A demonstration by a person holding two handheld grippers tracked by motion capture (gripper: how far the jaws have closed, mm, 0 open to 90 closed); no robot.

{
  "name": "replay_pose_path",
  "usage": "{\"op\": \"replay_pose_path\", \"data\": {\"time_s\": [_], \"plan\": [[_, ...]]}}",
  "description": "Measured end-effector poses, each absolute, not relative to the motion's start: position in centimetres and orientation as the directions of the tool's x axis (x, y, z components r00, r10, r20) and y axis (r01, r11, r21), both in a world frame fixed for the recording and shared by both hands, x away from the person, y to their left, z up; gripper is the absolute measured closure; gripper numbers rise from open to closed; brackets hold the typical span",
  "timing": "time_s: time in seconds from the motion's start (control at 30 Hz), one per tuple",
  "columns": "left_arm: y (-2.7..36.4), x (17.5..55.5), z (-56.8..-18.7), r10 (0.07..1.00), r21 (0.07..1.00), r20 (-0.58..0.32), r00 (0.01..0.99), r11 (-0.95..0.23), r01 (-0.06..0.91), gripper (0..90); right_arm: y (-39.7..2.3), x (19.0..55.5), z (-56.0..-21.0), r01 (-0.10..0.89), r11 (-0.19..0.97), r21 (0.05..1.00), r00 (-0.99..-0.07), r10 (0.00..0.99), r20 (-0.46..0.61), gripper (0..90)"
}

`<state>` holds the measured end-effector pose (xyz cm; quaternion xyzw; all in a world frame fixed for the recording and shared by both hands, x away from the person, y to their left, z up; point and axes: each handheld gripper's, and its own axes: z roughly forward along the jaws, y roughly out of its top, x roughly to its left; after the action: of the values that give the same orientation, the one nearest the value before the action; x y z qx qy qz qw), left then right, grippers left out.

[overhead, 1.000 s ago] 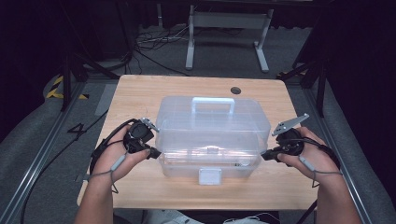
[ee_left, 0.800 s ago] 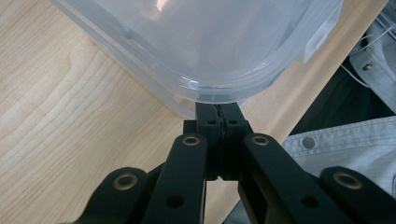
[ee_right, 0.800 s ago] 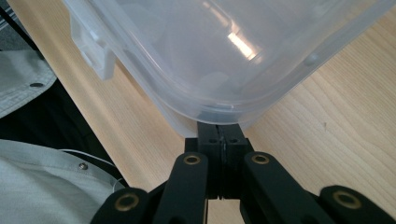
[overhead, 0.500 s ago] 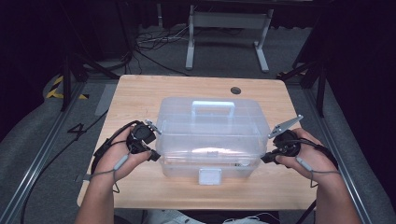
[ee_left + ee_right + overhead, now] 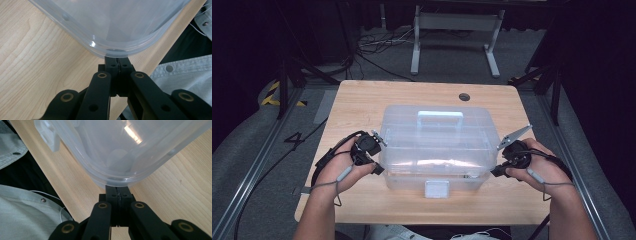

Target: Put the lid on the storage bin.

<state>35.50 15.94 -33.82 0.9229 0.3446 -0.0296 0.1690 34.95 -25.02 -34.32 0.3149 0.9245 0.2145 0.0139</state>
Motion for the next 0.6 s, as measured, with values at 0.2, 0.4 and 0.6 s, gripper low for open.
{"op": "replay_pose_path", "data": {"time_s": [0.2,0.4,0.6], "plan": [[15.82,35.54,-34.04,0.626,0.281,-0.169,0.761,-0.71,0.646,90.0,-24.96,34.99,-34.48,0.578,0.715,0.393,-0.802,0.587,0.113,90.0],[15.76,35.6,-34.29,0.625,0.269,-0.174,0.761,-0.713,0.648,90.0,-24.87,35.05,-34.7,0.581,0.72,0.38,-0.802,0.586,0.115,90.0],[15.75,35.62,-34.48,0.628,0.253,-0.173,0.758,-0.716,0.651,90.0,-24.8,35.13,-34.91,0.58,0.729,0.363,-0.804,0.584,0.111,90.0]]}}
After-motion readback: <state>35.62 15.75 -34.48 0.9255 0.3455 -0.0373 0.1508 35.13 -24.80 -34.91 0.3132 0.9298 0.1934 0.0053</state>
